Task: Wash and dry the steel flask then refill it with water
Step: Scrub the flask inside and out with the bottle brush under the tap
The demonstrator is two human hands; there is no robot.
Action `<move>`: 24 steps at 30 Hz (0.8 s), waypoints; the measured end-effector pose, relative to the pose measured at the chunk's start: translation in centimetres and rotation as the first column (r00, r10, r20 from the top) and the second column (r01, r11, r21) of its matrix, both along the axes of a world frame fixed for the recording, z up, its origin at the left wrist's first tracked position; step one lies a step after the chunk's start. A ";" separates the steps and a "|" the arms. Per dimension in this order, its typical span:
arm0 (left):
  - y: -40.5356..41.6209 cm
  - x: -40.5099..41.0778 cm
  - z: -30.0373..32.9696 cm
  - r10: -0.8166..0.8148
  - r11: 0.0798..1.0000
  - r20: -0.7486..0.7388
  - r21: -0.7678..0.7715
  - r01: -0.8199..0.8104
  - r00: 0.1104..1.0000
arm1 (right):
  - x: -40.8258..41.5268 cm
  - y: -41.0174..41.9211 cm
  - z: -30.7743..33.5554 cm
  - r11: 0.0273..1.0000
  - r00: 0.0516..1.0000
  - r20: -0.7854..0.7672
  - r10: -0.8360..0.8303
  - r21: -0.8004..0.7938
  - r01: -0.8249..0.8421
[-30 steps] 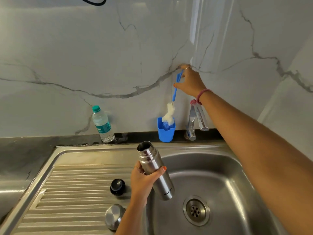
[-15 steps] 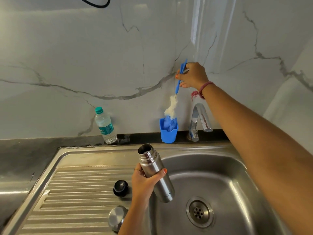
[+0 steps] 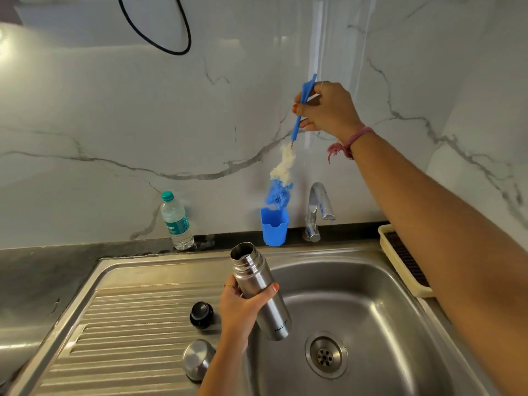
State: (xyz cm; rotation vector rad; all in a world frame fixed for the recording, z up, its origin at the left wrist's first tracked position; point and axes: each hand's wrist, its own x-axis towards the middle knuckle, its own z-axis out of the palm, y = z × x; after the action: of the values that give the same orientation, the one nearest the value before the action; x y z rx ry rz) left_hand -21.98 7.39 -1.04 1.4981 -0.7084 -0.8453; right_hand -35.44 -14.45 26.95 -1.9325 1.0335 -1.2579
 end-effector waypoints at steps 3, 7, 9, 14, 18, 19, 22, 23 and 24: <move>0.7 -0.2 0.5 -0.016 1.000 -0.008 -0.019 0.016 1.000 | -1.0 2.9 0.9 0.999 1.000 -0.005 0.002 -0.045 -0.002; 1.7 -0.1 0.7 -0.034 0.999 -0.016 -0.021 0.034 0.999 | -2.4 6.6 1.5 0.998 0.998 -0.027 0.049 -0.044 -0.050; 2.2 0.0 0.6 -0.041 0.999 -0.009 -0.018 0.041 0.999 | -3.1 8.1 0.8 0.982 0.984 0.043 0.172 0.072 -0.175; 3.1 0.2 0.3 -0.039 0.999 -0.002 -0.015 0.039 0.999 | -6.0 11.0 -4.0 0.830 0.917 0.215 0.336 0.392 -0.396; 3.3 0.4 -0.1 -0.047 0.999 -0.011 -0.012 0.046 0.999 | -8.6 12.9 -8.6 0.681 0.907 0.342 0.246 0.605 -0.413; 3.3 0.4 -0.1 -0.051 0.999 -0.009 -0.010 0.051 0.999 | -9.2 13.3 -9.6 0.663 0.934 0.284 0.215 0.660 -0.353; 3.2 0.3 -0.4 -0.070 0.998 0.009 0.006 0.070 0.998 | -11.2 14.1 -12.1 0.587 0.972 0.059 0.229 0.788 -0.186; 3.1 0.2 -0.5 -0.079 0.997 0.018 0.015 0.078 0.997 | -11.8 14.2 -12.8 0.564 0.968 0.018 0.251 0.810 -0.161; 3.0 0.1 -0.7 -0.088 0.996 0.027 0.024 0.088 0.996 | -12.4 14.4 -13.5 0.546 0.965 -0.003 0.262 0.825 -0.145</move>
State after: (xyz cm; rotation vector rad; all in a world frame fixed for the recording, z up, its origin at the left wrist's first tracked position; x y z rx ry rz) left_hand -21.88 10.42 -1.71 1.5109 -0.7931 -0.9030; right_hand -47.86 -0.08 13.46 -1.3145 1.1336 -0.3541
